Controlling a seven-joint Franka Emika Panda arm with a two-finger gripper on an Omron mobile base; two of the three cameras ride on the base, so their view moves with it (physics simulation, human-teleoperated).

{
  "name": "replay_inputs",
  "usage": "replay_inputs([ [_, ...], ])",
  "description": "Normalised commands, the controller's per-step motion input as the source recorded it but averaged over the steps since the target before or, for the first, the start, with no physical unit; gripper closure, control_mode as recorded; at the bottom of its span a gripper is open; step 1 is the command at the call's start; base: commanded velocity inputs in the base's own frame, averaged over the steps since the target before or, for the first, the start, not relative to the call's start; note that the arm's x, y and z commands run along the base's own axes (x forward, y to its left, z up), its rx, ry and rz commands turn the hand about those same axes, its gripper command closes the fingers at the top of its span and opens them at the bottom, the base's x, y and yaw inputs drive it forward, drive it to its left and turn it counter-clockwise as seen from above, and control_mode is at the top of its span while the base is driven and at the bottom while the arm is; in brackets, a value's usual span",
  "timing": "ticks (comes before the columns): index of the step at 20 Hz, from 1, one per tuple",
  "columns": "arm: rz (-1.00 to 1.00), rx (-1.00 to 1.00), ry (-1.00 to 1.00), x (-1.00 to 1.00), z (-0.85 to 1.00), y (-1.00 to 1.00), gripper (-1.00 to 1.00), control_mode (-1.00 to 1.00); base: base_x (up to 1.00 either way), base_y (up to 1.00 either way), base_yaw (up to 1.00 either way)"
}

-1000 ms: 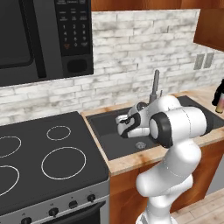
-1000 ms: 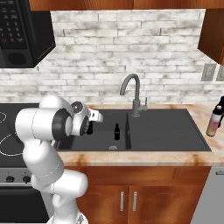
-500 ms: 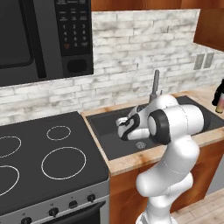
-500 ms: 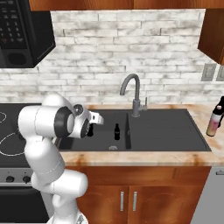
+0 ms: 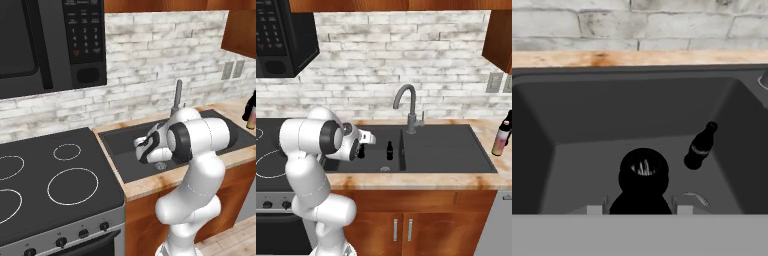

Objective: Place the large bottle from the dining counter next to the other large bottle outside the sink, and place the small bottle from the dining counter next to the other small bottle inside the sink.

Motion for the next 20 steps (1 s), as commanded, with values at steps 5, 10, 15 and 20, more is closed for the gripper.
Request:
replay_inputs([
  [5, 0.0, -0.01, 0.0, 0.0, -0.17, 0.0, 1.0, -1.0, 0.0, 0.0, 0.0],
  [10, 0.0, 0.0, 0.0, 0.0, -0.18, 0.0, 1.0, -1.0, 0.0, 0.0, 0.0],
  [15, 0.0, -0.01, 0.0, 0.0, -0.16, 0.0, 1.0, -1.0, 0.0, 0.0, 0.0],
  [20, 0.0, 0.0, 0.0, 0.0, -0.15, 0.0, 1.0, -1.0, 0.0, 0.0, 0.0],
])
